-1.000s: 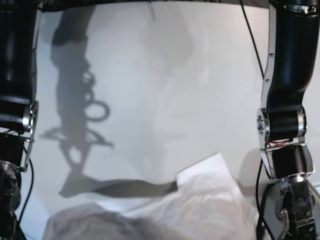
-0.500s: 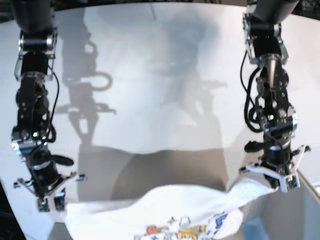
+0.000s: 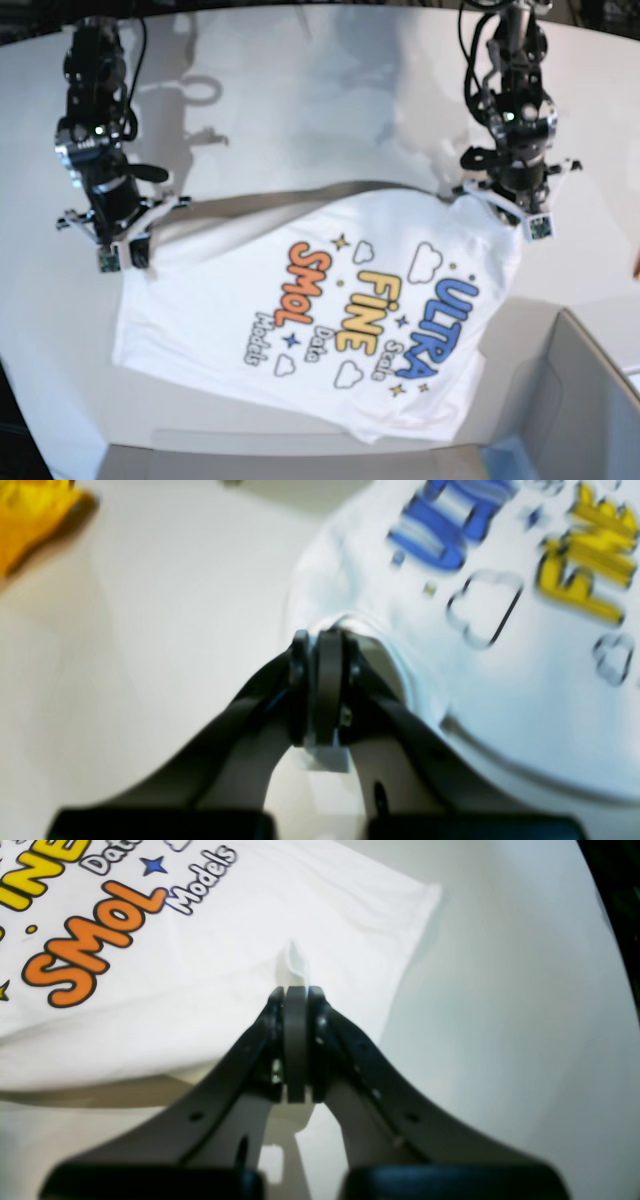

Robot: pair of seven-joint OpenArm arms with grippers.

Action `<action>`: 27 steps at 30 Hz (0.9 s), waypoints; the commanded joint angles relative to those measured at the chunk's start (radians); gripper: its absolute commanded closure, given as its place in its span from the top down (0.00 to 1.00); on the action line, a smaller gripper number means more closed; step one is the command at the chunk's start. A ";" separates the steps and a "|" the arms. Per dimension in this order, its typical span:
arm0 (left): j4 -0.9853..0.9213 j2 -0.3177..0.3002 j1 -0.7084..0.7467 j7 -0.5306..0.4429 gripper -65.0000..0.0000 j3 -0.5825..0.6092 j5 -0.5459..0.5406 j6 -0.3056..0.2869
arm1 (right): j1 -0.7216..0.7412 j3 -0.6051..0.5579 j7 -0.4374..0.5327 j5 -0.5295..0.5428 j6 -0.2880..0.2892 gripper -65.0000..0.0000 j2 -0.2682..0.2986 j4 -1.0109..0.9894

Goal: Layout the t-shirt on the table in an organized manner, then fold the t-shirt properly
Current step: 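Lift the shirt again with both grippers and pull it taut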

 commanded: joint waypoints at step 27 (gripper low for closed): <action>0.022 0.036 0.386 -0.089 0.00 -0.115 0.007 0.005 | -0.396 0.282 0.034 0.001 0.000 0.00 -0.093 0.085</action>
